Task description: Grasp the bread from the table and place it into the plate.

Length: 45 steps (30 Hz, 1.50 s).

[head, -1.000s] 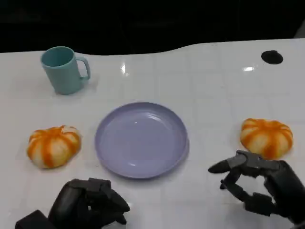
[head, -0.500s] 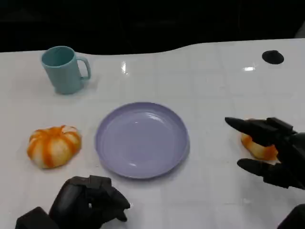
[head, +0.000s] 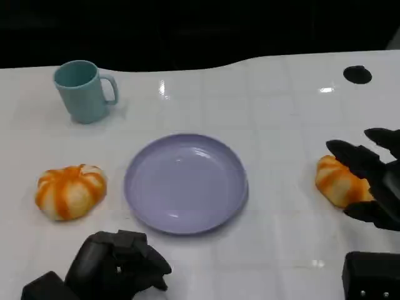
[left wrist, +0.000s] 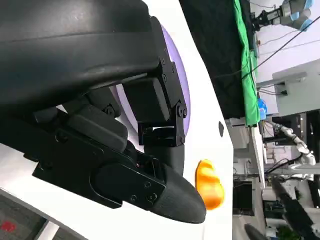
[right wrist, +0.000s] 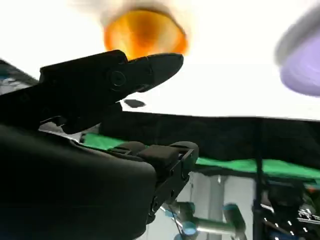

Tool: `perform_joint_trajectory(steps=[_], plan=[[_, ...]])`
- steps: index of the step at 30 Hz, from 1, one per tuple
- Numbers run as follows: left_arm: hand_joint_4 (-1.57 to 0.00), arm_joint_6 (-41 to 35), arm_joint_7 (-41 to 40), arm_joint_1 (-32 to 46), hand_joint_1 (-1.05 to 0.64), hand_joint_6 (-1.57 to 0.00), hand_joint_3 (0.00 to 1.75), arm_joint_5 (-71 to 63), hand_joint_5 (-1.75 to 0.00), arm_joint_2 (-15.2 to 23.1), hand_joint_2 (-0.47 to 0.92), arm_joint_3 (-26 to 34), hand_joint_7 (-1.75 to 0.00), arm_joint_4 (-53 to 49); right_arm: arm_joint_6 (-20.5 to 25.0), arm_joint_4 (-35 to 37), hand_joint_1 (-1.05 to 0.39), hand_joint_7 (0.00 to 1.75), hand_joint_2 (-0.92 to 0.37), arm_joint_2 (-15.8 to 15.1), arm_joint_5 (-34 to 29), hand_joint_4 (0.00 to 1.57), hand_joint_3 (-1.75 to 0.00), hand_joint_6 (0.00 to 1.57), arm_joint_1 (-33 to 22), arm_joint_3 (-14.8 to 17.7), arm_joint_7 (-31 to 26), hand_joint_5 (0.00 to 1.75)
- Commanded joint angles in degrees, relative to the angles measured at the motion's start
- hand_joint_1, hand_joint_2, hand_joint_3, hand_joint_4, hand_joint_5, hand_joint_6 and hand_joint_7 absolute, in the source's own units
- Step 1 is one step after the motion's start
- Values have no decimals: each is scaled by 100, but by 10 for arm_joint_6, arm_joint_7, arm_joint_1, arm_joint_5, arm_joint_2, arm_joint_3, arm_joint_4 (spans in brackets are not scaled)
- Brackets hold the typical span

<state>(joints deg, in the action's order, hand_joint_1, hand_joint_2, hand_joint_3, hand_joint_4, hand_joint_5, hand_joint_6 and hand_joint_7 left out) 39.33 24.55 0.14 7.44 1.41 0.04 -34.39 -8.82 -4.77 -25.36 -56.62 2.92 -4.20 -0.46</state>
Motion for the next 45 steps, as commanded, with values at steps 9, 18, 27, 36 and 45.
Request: perform_joint_trajectory(steps=[9,18,27,36,45], plan=[[-119,2,-4,10,-105,-130,0,1,-102,8,91,5,-68,8,94,69,-59,0,-87,-7,-29,1,0,31,65,-72,24,48],[-119,-4,-5,14,-105,-131,0,2,-101,7,90,4,-68,16,127,161,-53,1,-80,-5,-31,17,0,36,125,-128,11,33],[-120,-1,-4,16,-105,-130,0,2,-102,6,91,4,-68,17,123,302,-42,3,-80,8,-15,40,0,47,192,-172,-59,20],[-119,-3,-6,18,-105,-130,0,2,-102,6,90,4,-68,20,-11,362,-6,7,-81,8,70,107,0,124,198,-161,-203,106],[-120,3,-7,24,-105,-130,0,0,-102,9,91,4,-67,25,-56,370,6,47,-82,4,76,94,-2,137,182,-164,-259,167]])
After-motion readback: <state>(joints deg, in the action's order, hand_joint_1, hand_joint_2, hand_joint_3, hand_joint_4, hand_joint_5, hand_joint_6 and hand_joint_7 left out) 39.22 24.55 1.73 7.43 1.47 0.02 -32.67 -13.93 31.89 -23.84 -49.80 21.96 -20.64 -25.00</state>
